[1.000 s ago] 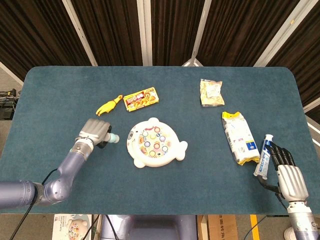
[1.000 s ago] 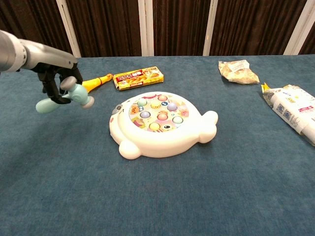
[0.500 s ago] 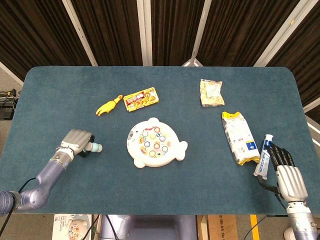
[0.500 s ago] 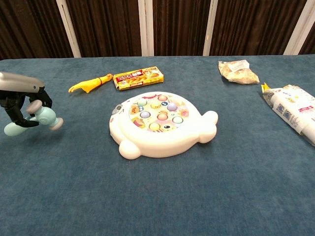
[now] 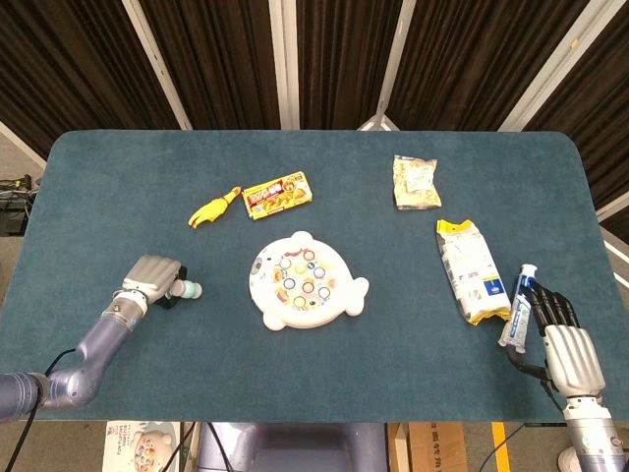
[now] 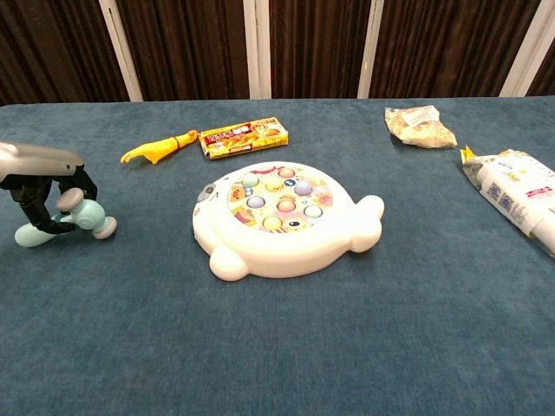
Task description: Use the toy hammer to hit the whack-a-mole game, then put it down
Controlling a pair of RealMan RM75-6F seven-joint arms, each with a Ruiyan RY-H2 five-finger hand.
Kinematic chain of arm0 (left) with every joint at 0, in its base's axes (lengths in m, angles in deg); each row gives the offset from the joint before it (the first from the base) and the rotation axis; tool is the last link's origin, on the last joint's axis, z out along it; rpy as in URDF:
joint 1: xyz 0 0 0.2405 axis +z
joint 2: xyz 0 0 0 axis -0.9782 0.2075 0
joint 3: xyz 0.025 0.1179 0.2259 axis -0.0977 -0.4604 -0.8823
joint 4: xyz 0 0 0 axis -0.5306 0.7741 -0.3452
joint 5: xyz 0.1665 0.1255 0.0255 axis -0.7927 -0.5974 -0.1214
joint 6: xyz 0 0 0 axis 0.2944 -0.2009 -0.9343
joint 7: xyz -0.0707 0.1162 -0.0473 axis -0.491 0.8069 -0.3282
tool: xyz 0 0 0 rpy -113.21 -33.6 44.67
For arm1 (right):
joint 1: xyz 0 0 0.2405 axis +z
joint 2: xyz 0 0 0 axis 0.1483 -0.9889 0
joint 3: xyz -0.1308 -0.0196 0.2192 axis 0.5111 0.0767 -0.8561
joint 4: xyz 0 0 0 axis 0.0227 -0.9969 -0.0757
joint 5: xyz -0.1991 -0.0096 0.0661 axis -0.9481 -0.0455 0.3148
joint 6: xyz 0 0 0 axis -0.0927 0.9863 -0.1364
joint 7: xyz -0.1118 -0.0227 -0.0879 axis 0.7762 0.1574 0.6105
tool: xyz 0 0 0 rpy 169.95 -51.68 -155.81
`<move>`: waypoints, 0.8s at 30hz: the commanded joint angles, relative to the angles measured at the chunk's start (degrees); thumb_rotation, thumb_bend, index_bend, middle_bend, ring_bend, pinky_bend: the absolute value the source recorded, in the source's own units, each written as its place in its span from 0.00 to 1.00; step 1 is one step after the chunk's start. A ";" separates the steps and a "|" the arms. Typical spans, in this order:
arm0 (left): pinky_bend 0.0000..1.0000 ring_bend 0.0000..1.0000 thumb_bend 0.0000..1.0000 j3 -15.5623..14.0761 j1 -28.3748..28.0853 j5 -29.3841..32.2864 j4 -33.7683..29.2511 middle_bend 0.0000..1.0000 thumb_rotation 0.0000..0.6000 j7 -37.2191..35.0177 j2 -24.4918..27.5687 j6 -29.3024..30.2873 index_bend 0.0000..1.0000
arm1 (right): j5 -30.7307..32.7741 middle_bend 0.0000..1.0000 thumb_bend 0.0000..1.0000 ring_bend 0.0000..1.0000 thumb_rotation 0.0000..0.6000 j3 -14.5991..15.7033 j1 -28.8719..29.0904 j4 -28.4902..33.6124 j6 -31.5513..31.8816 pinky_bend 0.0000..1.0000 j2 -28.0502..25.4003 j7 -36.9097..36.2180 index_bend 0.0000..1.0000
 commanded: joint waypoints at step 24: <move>0.42 0.29 0.49 -0.89 -0.32 2.60 0.02 0.40 1.00 2.86 -0.36 2.36 0.45 | -0.47 0.00 0.29 0.00 1.00 0.19 -0.15 0.06 0.31 0.00 -0.08 0.06 0.00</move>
